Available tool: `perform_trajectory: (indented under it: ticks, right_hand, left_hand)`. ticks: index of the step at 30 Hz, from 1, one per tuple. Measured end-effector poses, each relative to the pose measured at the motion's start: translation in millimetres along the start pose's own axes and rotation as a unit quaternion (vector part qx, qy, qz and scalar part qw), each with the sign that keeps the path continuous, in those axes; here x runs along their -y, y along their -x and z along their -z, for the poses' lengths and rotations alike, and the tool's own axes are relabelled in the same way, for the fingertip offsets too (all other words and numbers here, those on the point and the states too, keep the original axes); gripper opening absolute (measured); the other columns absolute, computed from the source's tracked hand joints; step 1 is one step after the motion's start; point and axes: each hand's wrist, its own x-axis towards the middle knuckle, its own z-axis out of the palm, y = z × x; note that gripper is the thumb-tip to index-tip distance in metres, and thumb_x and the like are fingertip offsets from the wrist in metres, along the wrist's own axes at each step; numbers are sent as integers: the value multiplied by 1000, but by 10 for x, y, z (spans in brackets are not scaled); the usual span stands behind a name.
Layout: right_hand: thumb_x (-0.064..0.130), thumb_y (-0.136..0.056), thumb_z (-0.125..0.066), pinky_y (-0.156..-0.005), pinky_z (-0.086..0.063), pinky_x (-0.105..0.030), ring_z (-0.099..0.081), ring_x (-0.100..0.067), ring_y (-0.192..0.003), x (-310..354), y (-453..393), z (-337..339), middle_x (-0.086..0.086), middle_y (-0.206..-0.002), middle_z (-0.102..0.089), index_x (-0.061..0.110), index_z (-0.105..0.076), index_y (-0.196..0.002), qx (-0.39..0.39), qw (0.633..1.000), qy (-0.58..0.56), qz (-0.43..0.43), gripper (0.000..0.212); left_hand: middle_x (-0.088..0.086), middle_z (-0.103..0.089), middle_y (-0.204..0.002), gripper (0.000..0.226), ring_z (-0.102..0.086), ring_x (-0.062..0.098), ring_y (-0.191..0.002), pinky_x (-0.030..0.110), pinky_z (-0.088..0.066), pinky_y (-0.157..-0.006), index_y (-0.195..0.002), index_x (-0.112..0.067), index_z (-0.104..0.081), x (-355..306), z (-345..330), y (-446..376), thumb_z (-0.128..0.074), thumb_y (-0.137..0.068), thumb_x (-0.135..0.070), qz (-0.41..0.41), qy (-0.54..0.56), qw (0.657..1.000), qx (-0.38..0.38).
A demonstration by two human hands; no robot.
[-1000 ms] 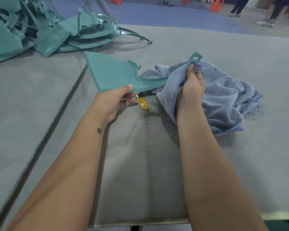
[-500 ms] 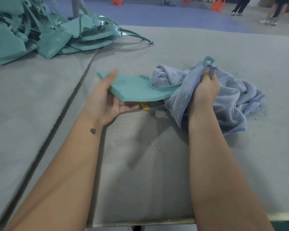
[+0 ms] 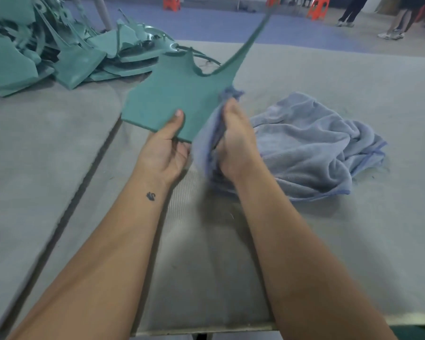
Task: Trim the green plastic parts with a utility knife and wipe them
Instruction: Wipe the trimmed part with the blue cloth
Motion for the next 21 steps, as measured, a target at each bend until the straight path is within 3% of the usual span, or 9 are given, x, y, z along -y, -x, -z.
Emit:
perform_trajectory:
  ticks: [1,3,6,8,12,15,18,21]
  right_hand:
    - [8,-104,-34,-95,-51,-29,-65,-17,-90,-88,-22,-11,-18,-117,-61,-2,-48,-130,50,998,1,25,32]
    - [-7,-99,-34,-99,-48,-34,-62,-24,-97,-159,2,-34,-20,-113,-62,-6,-50,-124,91,994,46,49,29]
    - [-5,-100,-38,-105,-43,-49,-60,-35,-108,-106,-54,63,-25,-116,-61,-6,-55,-116,73,993,67,63,24]
    - [1,-101,-41,-102,-45,-52,-61,-36,-106,-91,-64,75,-31,-118,-61,-4,-57,-114,54,993,89,63,21]
    - [15,-103,-41,-82,-51,-37,-59,-20,-86,-8,-149,161,-17,-100,-66,13,-58,-111,-1,992,108,59,19]
    - [15,-104,-38,-89,-53,-33,-65,-18,-98,69,-204,282,-4,-110,-69,16,-61,-118,27,996,72,33,26]
    - [14,-104,-38,-102,-47,-45,-59,-30,-116,101,-194,317,-14,-127,-62,4,-52,-135,54,993,101,26,35]
    - [13,-104,-39,-95,-50,-43,-62,-25,-102,67,-173,280,-10,-108,-67,3,-55,-129,85,983,157,44,32]
  left_hand:
    - [13,-67,-118,35,-68,24,-100,38,-53,-94,-132,2,-51,1,44,-22,-44,-100,-10,3,-15,1000,6]
    - [11,-69,-114,33,-69,22,-97,38,-54,-93,-130,-2,-54,-12,75,-36,-46,-99,-13,-1,-56,998,-4]
    - [8,-72,-107,30,-71,19,-90,36,-57,-85,-126,-9,-57,-63,113,-80,-51,-98,-14,21,-90,996,-12]
    - [7,-72,-109,29,-70,20,-91,35,-59,-80,-124,-12,-59,-77,101,-76,-54,-96,-17,44,-104,993,-22]
    - [8,-70,-106,25,-71,22,-86,31,-59,-68,-115,-14,-60,-178,148,-98,-58,-92,-23,34,-18,996,-82]
    - [10,-72,-94,20,-71,22,-81,31,-59,-67,-110,-11,-64,-301,227,-108,-62,-90,-17,-4,16,991,-131]
    - [2,-75,-85,17,-72,16,-76,28,-58,-66,-100,-12,-68,-358,251,-75,-63,-89,-25,22,-178,979,-91]
    - [4,-76,-88,10,-74,18,-80,27,-58,-62,-97,-11,-69,-298,235,-55,-63,-91,-15,37,-298,953,-32]
